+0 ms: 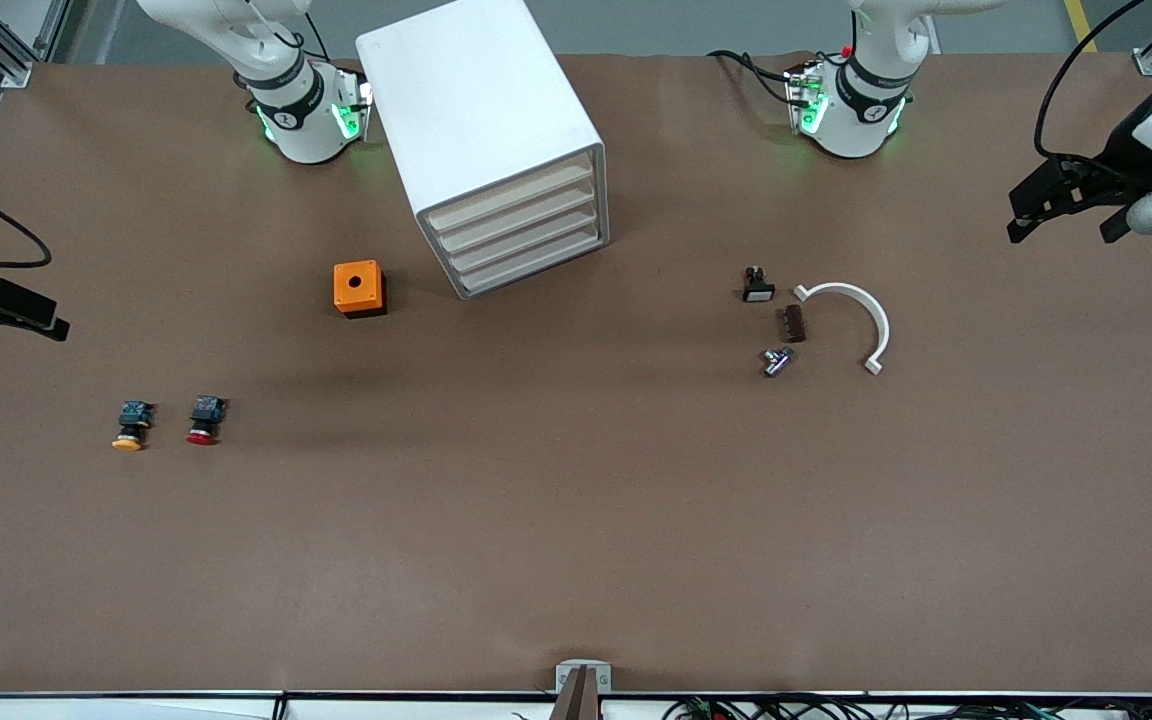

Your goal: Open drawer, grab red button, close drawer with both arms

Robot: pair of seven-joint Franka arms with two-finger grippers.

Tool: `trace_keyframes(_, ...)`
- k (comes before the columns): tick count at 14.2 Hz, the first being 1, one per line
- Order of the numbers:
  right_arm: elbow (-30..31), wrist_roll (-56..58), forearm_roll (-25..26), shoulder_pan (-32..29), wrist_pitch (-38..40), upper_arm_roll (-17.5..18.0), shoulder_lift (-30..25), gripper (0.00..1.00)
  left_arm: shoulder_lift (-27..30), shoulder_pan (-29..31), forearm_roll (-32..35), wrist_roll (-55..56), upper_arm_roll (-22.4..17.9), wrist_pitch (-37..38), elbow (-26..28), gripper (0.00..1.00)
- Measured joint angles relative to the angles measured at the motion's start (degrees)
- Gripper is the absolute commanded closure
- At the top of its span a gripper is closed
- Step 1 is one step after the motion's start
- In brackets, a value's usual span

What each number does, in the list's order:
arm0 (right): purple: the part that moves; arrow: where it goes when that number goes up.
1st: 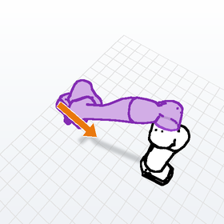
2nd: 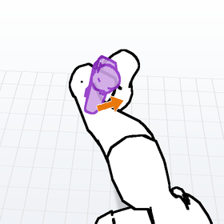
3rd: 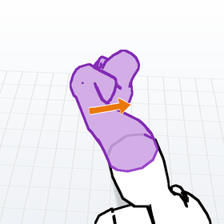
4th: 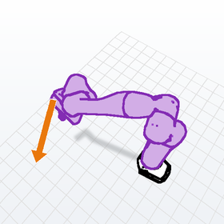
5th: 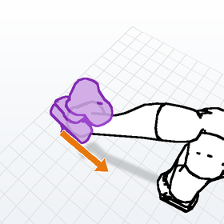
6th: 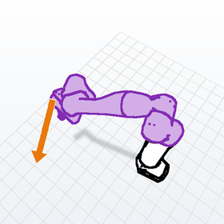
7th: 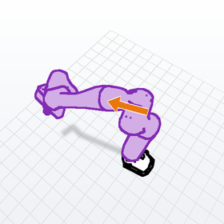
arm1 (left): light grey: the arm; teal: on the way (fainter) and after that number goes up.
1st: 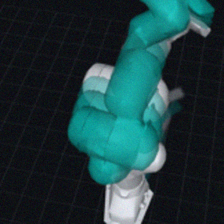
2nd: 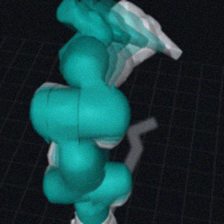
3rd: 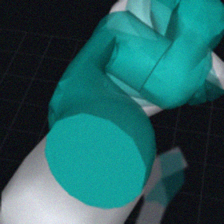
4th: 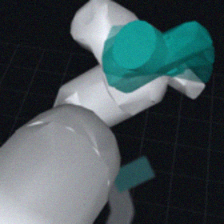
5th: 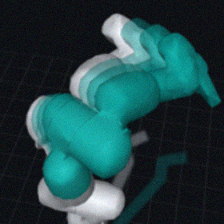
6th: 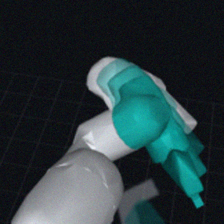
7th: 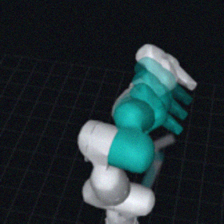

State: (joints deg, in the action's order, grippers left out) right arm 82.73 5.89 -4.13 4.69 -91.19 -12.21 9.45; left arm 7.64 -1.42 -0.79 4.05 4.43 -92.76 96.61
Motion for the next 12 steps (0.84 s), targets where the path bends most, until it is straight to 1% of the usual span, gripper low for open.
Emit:
trace_keyframes(5,-0.15,0.0,-0.04,0.25,0.01,0.13,0.02,0.0,-0.48,-1.81,0.06,0.0,-1.62,-0.33,-0.42,0.0)
trace_keyframes(9,-0.5,0.0,-0.02,0.82,0.03,0.13,-0.25,0.0,-3.38,-1.8,0.07,-0.02,-2.23,-0.71,-2.97,0.0)
trace_keyframes(12,0.31,0.01,-0.01,1.12,0.23,0.1,-2.0,0.0,-4.42,-1.79,0.07,0.04,-2.3,-0.78,-4.02,0.0)
